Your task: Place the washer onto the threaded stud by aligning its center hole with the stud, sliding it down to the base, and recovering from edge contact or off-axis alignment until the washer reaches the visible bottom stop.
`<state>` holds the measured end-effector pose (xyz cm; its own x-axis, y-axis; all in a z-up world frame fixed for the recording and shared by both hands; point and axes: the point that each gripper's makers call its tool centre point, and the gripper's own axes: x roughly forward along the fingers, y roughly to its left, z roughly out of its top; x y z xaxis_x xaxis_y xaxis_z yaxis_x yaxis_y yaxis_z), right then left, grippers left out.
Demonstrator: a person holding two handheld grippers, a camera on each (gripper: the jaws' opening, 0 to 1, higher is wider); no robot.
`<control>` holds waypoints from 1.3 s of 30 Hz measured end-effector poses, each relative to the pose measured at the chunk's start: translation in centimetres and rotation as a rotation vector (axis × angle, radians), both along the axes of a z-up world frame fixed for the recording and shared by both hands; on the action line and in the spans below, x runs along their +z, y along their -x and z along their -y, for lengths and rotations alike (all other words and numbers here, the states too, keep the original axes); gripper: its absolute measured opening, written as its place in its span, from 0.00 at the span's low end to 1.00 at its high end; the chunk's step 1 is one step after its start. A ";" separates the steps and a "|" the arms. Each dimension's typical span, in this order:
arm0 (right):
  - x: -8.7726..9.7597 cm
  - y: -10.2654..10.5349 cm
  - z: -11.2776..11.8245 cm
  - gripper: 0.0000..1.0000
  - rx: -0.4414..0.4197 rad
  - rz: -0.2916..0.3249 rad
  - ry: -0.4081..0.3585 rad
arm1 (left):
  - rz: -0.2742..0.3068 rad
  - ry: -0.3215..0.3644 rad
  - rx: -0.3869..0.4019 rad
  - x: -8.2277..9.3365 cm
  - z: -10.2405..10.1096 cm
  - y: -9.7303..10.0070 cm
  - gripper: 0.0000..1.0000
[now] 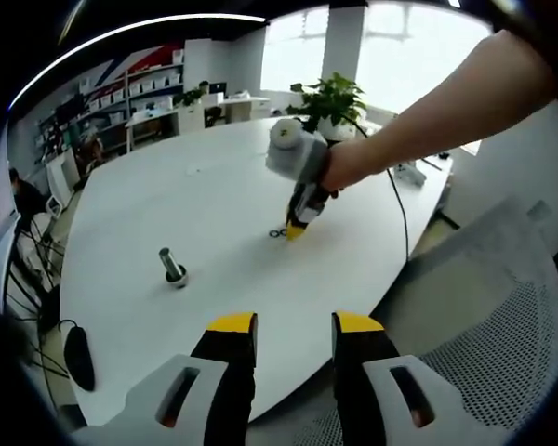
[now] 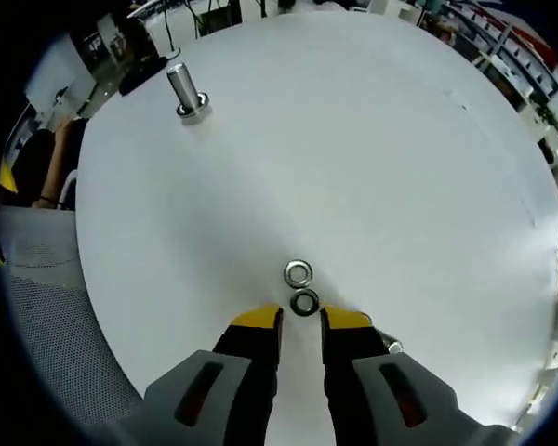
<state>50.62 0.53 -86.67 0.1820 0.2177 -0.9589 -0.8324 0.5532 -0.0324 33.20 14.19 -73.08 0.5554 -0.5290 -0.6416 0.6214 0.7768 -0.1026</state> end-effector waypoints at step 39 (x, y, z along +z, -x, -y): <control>0.0 0.3 -0.3 0.13 0.041 -0.013 0.008 | 0.001 -0.017 0.002 -0.2 -0.1 0.0 0.30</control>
